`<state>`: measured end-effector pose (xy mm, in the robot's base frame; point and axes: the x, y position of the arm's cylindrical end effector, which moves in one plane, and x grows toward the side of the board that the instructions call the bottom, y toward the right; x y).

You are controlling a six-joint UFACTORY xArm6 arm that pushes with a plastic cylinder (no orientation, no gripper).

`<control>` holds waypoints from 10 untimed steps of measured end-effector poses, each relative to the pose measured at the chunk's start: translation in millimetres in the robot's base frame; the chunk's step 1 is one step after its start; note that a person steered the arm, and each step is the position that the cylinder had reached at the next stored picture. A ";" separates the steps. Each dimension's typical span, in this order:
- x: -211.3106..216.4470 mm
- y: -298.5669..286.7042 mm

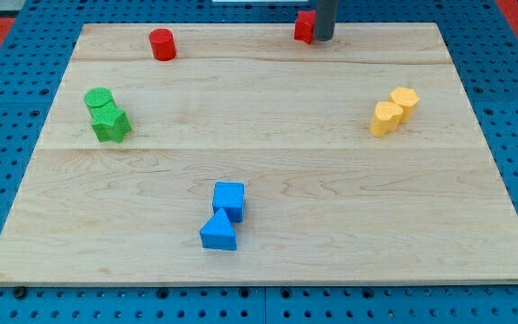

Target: Move the arm towards the left of the red circle

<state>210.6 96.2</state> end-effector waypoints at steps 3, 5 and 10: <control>-19.0 2.6; 24.5 7.3; 90.5 -242.4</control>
<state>301.1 -146.1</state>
